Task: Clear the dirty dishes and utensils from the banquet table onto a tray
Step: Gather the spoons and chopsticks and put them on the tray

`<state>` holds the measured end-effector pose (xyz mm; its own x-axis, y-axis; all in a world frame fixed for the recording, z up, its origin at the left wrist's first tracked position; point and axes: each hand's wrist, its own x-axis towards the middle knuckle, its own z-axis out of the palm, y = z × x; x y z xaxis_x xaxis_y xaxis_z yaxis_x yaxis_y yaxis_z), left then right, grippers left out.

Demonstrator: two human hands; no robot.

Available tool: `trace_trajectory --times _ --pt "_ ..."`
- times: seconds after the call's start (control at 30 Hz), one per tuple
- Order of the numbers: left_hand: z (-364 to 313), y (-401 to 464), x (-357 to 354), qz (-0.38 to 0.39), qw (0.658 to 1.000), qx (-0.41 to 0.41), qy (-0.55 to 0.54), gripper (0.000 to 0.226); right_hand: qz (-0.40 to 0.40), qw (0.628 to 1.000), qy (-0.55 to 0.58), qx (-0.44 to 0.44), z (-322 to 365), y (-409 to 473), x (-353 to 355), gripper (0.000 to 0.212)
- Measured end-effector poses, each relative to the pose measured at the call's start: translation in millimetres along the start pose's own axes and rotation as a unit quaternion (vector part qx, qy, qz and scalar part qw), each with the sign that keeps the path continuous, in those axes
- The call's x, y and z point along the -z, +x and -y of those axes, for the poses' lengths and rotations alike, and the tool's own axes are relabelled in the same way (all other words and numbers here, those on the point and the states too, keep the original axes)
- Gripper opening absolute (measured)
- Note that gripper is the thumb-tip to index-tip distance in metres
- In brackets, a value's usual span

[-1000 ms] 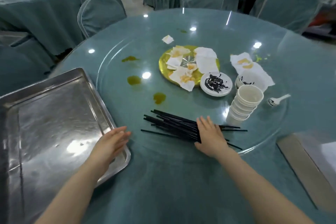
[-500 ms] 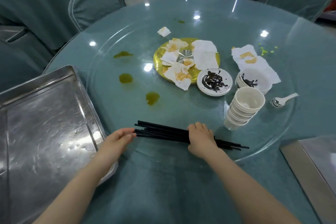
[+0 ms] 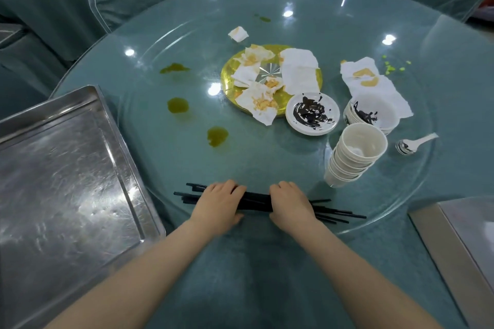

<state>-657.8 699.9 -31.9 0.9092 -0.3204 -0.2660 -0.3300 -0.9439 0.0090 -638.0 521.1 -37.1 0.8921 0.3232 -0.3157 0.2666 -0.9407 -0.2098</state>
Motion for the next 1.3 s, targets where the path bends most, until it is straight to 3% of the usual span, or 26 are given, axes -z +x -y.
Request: trace_trajectory --times 0.1,0.3,0.47,0.57,0.63,0.8,0.87,0.97,1.1,1.3 --pt "-8 -2 -5 -0.023 1.000 0.012 0.012 0.041 -0.004 0.999 -0.032 0.014 0 -2 3 0.033" --pt "-6 -8 -6 0.008 1.000 -0.010 0.025 0.035 0.046 0.998 -0.047 0.022 9 -21 2 0.033" --pt "-1 -30 7 -0.047 0.996 -0.074 0.022 0.031 -0.009 0.998 -0.049 -0.050 31 -60 -8 0.029" --pt "5 -48 24 -0.110 0.988 -0.102 0.027 0.015 -0.074 0.993 -0.055 -0.079 47 -75 2 0.023" --pt "16 -64 34 -0.138 0.985 -0.104 0.027 0.021 -0.100 0.989 -0.085 -0.073 62 -76 13 0.023" --pt "68 -109 27 -0.186 0.982 -0.025 -0.027 0.027 -0.115 0.988 -0.106 -0.015 126 -60 25 0.023" --pt "97 -129 18 -0.163 0.984 0.025 -0.071 0.014 -0.118 0.987 -0.108 0.019 158 -49 23 0.020" --pt "142 -162 -5 -0.139 0.980 0.088 -0.111 0.021 -0.109 0.985 -0.101 0.084 208 -33 12 0.016" --pt "195 -209 -32 -0.116 0.966 0.176 -0.152 0.023 -0.088 0.977 -0.107 0.165 276 -15 -13 0.027" --pt "231 -255 -63 -0.078 0.940 0.263 -0.201 0.032 -0.053 0.960 -0.129 0.243 336 4 -41 0.026"
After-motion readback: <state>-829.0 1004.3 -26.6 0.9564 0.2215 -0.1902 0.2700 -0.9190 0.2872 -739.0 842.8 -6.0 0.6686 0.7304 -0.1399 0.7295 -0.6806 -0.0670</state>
